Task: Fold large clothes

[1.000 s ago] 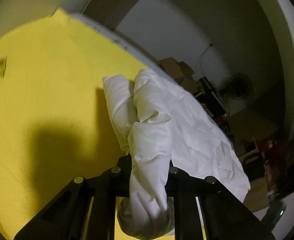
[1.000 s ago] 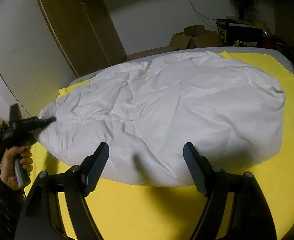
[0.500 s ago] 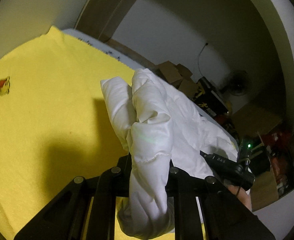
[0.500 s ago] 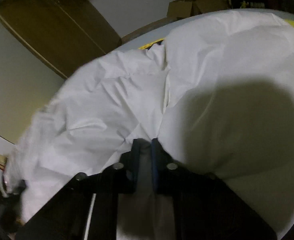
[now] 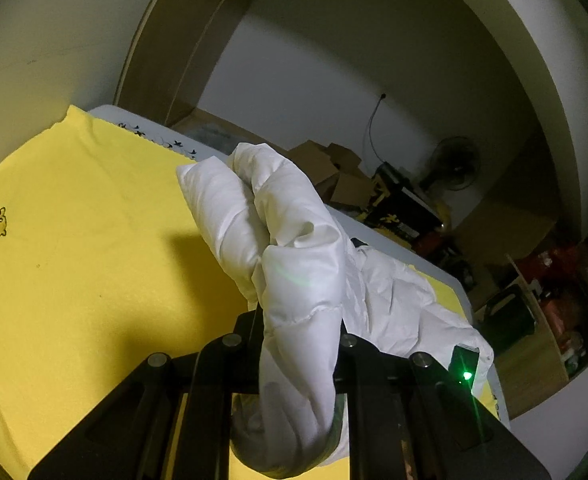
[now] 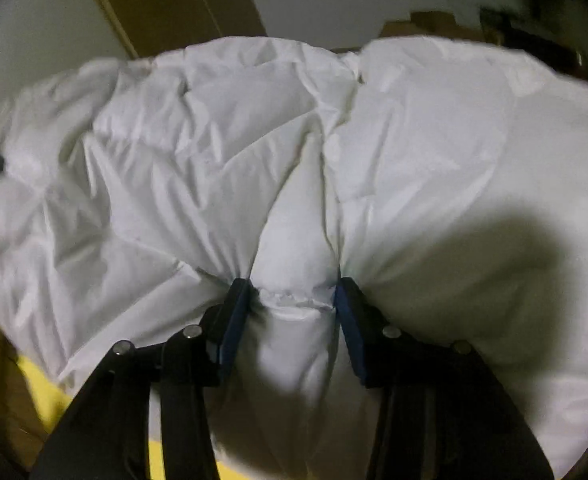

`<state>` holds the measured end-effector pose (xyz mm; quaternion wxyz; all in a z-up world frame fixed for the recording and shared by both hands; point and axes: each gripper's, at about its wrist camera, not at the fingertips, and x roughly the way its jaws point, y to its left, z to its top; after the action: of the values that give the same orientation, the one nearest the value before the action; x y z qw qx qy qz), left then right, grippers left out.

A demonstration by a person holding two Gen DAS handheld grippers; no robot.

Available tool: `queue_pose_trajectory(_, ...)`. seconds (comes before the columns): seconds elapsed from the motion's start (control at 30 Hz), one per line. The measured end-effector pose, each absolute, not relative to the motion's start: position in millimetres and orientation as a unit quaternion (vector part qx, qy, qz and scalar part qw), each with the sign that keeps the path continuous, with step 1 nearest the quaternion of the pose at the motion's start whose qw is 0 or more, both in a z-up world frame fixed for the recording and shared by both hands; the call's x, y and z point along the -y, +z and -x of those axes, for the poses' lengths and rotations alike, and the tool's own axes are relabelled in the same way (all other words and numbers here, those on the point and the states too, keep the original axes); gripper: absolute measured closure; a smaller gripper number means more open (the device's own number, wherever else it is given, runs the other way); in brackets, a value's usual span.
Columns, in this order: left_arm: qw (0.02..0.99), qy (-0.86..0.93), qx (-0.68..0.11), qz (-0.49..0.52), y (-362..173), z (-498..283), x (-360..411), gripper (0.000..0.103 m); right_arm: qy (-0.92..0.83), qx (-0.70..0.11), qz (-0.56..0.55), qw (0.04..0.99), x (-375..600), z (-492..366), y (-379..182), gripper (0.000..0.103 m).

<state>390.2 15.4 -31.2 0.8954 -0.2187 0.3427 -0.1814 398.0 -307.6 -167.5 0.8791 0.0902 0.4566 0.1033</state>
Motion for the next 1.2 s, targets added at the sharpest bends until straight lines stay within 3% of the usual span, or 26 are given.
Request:
queue_pose_trajectory(0.1, 0.896, -0.187, -0.336, 0.223, -19, -384, -12, 0.09, 0.116, -0.451, -0.096, 0.88, 311, -384, -149, 0.055)
queue_pose_trajectory(0.27, 0.9, -0.196, -0.326, 0.212, 3, -380, 12, 0.09, 0.09, -0.346, -0.226, 0.906, 405, -317, -97, 0.055)
queue_pose_trajectory(0.47, 0.911, -0.187, -0.319, 0.181, 41, -375, 75, 0.089, -0.01, -0.322, -0.309, 0.895, 519, -253, -103, 0.055)
queue_pose_trajectory(0.73, 0.91, -0.241, -0.311, 0.133, 65, -351, 186, 0.09, -0.071, -0.31, -0.366, 0.875, 575, -166, -140, 0.054)
queue_pose_trajectory(0.9, 0.892, -0.288, -0.338, 0.079, 45, -336, 274, 0.09, -0.076, -0.307, -0.382, 0.868, 586, -122, -147, 0.054)
queue_pose_trajectory(1.1, 0.853, -0.3, -0.427, 0.037, -36, -344, 360, 0.089, -0.076, -0.305, -0.393, 0.864, 598, -102, -150, 0.054)
queue_pose_trajectory(1.2, 0.849, -0.311, -0.428, 0.008, -57, -339, 383, 0.088, -0.078, -0.307, -0.392, 0.864, 600, -92, -152, 0.054)
